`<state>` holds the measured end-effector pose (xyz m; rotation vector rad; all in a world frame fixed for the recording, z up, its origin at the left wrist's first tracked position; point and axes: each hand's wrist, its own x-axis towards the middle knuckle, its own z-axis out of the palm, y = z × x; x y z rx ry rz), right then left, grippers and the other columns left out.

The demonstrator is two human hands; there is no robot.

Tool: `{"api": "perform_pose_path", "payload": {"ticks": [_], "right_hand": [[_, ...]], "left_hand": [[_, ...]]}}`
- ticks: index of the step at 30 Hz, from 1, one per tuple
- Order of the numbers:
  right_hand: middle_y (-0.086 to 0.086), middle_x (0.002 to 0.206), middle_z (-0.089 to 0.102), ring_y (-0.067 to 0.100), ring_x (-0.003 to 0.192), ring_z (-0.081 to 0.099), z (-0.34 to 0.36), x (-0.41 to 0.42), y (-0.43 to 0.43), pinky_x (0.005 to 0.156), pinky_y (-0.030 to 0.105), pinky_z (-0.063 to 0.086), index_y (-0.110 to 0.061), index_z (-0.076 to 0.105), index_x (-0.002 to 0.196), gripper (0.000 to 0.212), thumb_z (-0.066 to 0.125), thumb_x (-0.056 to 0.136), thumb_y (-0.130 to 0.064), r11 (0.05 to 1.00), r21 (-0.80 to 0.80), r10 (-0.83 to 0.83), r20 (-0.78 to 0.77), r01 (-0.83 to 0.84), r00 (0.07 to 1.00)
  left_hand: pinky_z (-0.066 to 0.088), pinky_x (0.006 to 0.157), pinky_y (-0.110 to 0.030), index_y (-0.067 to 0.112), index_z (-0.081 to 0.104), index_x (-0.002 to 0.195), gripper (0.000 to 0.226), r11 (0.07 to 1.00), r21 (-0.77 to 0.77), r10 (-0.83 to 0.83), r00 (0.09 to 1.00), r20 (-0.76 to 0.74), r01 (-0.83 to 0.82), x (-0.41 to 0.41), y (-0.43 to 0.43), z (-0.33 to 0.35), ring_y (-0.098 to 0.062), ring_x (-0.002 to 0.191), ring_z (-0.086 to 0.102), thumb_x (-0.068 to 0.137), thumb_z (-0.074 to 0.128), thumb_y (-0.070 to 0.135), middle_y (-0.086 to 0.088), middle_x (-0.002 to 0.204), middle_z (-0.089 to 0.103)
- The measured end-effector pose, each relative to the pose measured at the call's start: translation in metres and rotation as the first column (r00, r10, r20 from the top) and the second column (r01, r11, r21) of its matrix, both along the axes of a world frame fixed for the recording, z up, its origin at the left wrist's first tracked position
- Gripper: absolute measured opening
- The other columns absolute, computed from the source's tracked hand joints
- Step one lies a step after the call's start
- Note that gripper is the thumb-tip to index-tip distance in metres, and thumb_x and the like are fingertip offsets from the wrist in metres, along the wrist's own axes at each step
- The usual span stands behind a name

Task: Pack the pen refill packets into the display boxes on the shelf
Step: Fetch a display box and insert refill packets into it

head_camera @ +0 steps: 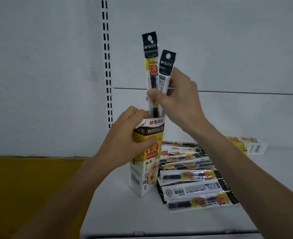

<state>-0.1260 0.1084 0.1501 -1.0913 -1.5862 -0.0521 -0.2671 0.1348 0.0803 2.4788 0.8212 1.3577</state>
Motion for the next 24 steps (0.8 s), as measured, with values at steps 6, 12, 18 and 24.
{"api": "perform_pose_path", "payload": {"ticks": [6,12,18,24], "right_hand": [[-0.007,0.092,0.064,0.001,0.075,0.056,-0.009,0.000,0.006,0.060,0.005,0.041,-0.020,0.057,0.102,0.023,0.068,0.081,-0.019,0.994,-0.105,-0.007,0.101,0.018,0.995],[-0.014,0.087,0.063,-0.002,0.082,0.059,-0.014,-0.007,0.014,0.073,0.008,0.044,-0.020,0.058,0.099,0.022,0.067,0.081,-0.011,0.990,0.010,0.142,-0.150,-0.143,0.978],[-0.018,0.089,0.064,0.008,0.089,0.061,-0.020,-0.012,0.019,0.083,0.023,0.050,-0.022,0.058,0.099,0.021,0.066,0.083,-0.011,0.979,0.089,0.193,-0.160,-0.181,0.968],[-0.009,0.090,0.067,0.014,0.094,0.061,-0.025,0.000,0.014,0.085,0.028,0.047,-0.029,0.059,0.085,0.020,0.069,0.080,-0.012,0.971,-0.115,0.193,-0.129,-0.208,0.973]], "left_hand": [[0.038,0.072,-0.001,0.039,0.048,0.096,0.034,1.000,0.016,-0.028,0.999,0.040,0.027,0.001,-0.005,-0.002,0.011,0.093,0.047,0.067,0.067,0.038,0.019,0.096,0.047],[0.039,0.072,-0.003,0.037,0.049,0.100,0.038,1.000,0.028,-0.003,0.998,0.067,0.001,-0.006,-0.003,-0.004,0.010,0.093,0.047,0.066,0.063,0.047,0.019,0.097,0.047],[0.040,0.074,-0.004,0.041,0.049,0.101,0.038,1.000,-0.010,-0.025,0.997,0.068,0.026,-0.007,-0.001,-0.004,0.007,0.095,0.048,0.067,0.067,0.036,0.014,0.098,0.049],[0.037,0.072,0.000,0.049,0.046,0.093,0.040,0.999,-0.041,-0.017,0.994,0.106,0.022,-0.001,0.003,-0.003,0.014,0.092,0.046,0.068,0.072,0.032,0.015,0.096,0.049]]}}
